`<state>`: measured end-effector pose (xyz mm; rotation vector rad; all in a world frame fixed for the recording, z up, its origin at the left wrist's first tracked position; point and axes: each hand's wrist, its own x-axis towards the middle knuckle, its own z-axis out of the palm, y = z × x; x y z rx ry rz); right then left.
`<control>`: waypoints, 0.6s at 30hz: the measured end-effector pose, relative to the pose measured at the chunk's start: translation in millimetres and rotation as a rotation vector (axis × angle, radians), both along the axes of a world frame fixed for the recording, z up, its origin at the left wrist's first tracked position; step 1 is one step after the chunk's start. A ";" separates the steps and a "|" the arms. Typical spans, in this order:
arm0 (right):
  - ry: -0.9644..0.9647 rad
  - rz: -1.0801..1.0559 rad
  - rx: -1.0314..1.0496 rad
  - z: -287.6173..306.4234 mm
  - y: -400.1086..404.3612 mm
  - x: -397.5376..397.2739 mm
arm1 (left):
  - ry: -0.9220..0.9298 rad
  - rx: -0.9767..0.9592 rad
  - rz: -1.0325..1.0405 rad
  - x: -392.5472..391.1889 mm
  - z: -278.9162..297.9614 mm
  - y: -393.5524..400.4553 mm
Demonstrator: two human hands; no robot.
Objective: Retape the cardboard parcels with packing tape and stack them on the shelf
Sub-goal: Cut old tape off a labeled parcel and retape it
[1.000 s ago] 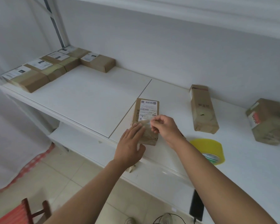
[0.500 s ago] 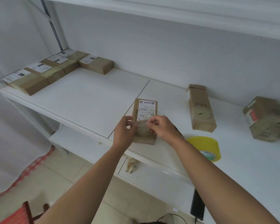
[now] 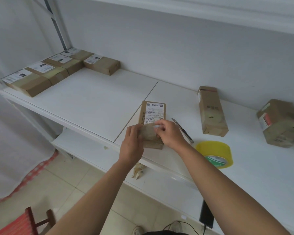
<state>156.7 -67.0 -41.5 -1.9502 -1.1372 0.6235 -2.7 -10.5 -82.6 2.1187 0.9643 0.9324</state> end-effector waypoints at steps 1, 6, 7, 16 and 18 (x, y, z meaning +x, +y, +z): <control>0.005 -0.004 0.004 0.0 -0.1 -0.5 | -0.014 0.022 -0.012 -0.3 -1.6 1.0; 0.039 0.007 0.021 8.7 1.5 -2.0 | -0.045 0.071 -0.042 -0.6 -8.3 4.5; 0.047 0.013 0.028 10.1 2.9 -2.5 | -0.043 0.064 -0.038 -0.3 -8.7 4.6; -0.034 0.077 -0.102 15.7 5.2 0.8 | -0.017 0.094 -0.035 -0.3 -13.2 6.2; -0.042 0.092 -0.109 18.1 4.8 1.0 | -0.004 0.099 -0.040 -0.6 -12.5 5.3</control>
